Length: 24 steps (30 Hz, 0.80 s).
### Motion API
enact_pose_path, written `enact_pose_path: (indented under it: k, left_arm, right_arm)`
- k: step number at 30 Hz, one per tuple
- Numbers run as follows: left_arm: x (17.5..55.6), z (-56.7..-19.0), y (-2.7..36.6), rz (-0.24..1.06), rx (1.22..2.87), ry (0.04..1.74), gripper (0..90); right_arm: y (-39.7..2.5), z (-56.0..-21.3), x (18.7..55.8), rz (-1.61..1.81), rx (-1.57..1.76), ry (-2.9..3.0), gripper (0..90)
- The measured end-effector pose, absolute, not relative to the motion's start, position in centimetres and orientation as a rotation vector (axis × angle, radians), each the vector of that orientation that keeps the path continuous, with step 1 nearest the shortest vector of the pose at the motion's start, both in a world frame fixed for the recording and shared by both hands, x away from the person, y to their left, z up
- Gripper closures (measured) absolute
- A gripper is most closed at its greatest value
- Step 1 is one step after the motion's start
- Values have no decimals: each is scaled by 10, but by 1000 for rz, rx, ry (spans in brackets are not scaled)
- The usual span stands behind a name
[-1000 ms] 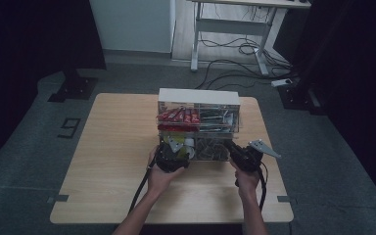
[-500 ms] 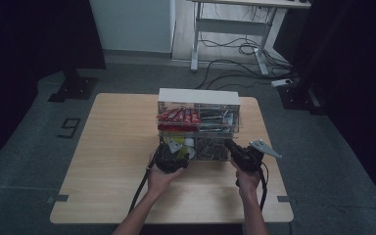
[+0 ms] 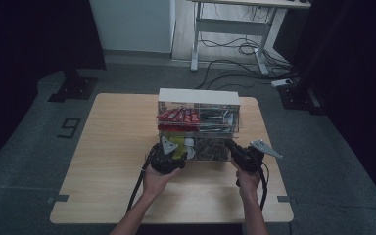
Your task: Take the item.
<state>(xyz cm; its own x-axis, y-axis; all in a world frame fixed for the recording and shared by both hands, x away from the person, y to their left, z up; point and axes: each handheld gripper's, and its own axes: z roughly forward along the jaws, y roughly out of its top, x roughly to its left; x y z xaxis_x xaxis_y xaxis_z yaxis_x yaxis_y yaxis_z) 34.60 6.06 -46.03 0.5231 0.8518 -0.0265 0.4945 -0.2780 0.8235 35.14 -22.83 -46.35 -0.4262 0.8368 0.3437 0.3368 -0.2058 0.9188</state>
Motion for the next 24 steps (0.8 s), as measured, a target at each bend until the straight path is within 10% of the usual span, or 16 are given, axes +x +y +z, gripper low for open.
enact_pose_path:
  k: [24]
  left_arm:
    - [321, -450, 99, 547, 1872, 1113, 382]
  right_arm:
    - [-229, -464, 351, 1663, 1377, 1654, 865]
